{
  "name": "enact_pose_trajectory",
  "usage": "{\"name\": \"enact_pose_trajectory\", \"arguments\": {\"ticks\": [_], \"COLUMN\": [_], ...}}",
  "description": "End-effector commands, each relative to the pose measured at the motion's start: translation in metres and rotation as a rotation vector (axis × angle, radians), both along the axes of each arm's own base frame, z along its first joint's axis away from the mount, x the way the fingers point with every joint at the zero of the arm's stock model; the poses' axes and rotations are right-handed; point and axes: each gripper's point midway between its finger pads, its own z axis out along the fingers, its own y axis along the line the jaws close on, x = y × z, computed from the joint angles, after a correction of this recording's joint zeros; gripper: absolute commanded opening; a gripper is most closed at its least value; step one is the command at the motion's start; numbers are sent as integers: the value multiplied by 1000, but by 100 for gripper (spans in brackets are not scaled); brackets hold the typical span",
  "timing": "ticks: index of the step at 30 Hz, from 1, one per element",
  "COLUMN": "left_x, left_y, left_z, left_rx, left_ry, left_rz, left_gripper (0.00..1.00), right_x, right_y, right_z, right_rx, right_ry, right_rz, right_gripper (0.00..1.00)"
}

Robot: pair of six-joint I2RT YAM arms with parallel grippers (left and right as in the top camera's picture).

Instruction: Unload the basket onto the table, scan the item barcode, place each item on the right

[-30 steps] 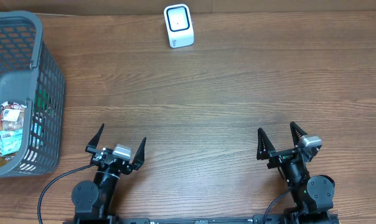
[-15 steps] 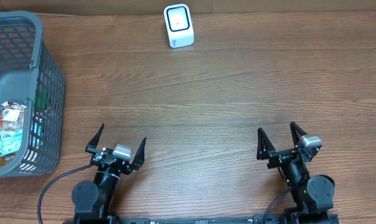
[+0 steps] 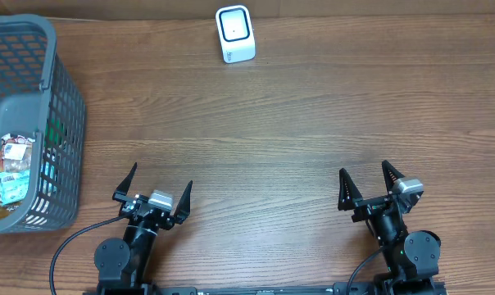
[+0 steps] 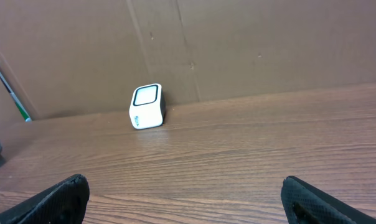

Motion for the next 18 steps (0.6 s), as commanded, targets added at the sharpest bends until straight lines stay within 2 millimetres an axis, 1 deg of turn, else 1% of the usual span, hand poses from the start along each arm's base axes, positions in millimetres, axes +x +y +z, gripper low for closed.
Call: {"name": "enact_pose_trajectory", "arguments": {"ticks": [1,5,9,12,18], "left_x": [-1,-1,-1,-2,-4], "left_y": [-3,-3,-4,-9,-9], "left_z": [0,0,8,12,26], "left_rx": [17,20,41,16,-73], "left_ry": [-13,-15,-52,-60,-75], "left_rz": [-17,-14,-21,-52,-51], "left_gripper": [100,100,100,100,100], "right_x": [1,1,1,1,1], "right_y": [-2,-2,-2,-2,-2], "right_z": [-4,-4,-4,-4,-4], "right_rx": [-5,-5,-5,-5,-5], "right_ry": [3,3,3,3,3], "right_rz": [-11,-11,-11,-11,-11], "right_gripper": [100,100,100,100,100]}}
